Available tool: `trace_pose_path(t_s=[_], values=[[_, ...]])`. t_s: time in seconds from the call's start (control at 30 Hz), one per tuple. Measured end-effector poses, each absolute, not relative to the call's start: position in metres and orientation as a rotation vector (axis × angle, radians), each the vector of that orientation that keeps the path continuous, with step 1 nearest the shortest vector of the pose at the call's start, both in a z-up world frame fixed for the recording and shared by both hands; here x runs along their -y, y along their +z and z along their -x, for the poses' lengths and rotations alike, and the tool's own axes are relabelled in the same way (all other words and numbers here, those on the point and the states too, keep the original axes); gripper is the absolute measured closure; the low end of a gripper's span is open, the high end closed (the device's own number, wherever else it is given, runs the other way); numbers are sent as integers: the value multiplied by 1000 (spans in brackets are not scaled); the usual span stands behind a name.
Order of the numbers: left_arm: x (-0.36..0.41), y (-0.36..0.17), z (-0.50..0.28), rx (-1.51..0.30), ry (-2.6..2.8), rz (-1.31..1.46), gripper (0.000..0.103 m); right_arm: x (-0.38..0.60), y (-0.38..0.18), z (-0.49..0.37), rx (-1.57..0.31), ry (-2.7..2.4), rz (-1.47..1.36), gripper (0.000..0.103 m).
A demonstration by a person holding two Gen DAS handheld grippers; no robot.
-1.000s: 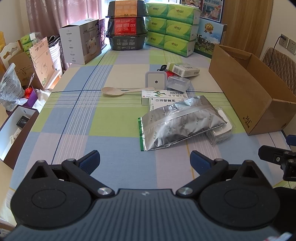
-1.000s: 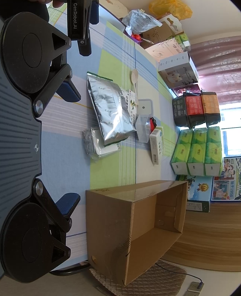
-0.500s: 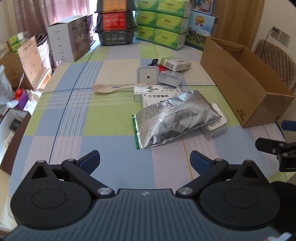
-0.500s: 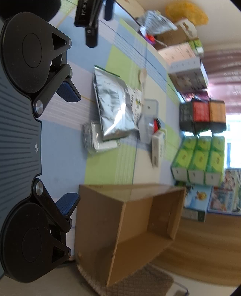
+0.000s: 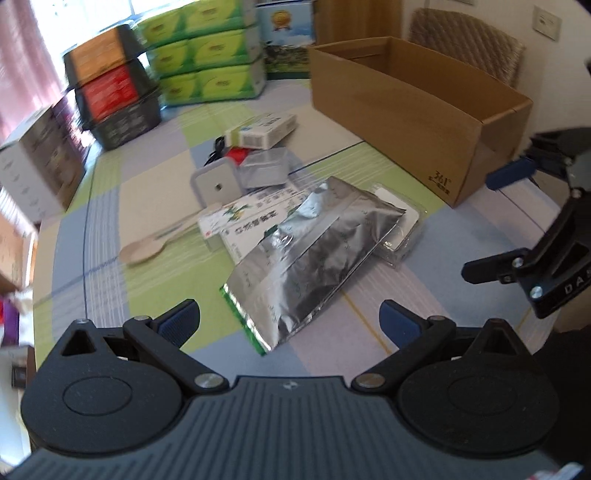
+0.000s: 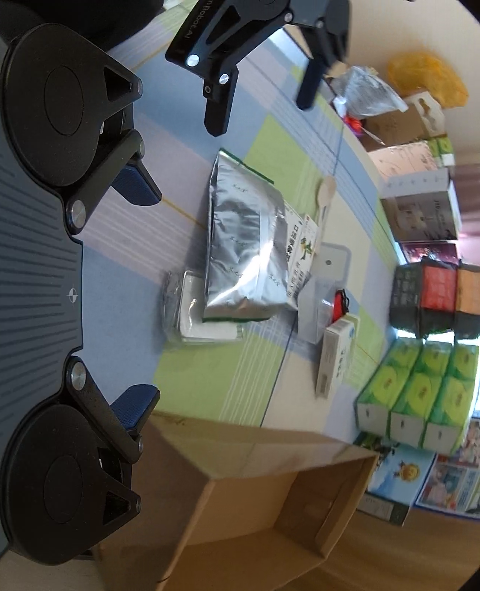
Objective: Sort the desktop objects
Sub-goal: 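Grasp the silver foil bag with the left tool while the right tool grasps the clear plastic tray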
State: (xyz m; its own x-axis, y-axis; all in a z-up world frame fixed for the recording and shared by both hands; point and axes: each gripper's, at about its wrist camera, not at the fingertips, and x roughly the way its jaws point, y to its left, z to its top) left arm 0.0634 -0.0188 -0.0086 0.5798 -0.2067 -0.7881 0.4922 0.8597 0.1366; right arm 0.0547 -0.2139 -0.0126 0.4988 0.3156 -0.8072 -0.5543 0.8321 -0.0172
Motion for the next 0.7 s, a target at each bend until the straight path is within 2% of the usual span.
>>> trace_pose_path(t_s=[0.17,0.23,0.47,0.63,0.7], values=[[31,-27,-77,-807,-518,-519,1,209,-27,-73,-921,540,319,5],[34,-34,-84,-798,-554,-547,2,207,-34,-80,-936,544,321,12],[47,-58,-105,-732,-629,-621,3,201,-56,-97,-935,546,370,13],[56,-76,-115,-755,-694,-691,19,201,-68,-109,-944,558,398,13],[59,-81,-116,-742,-698,-734,20,199,-72,-114,-951,573,410,13]])
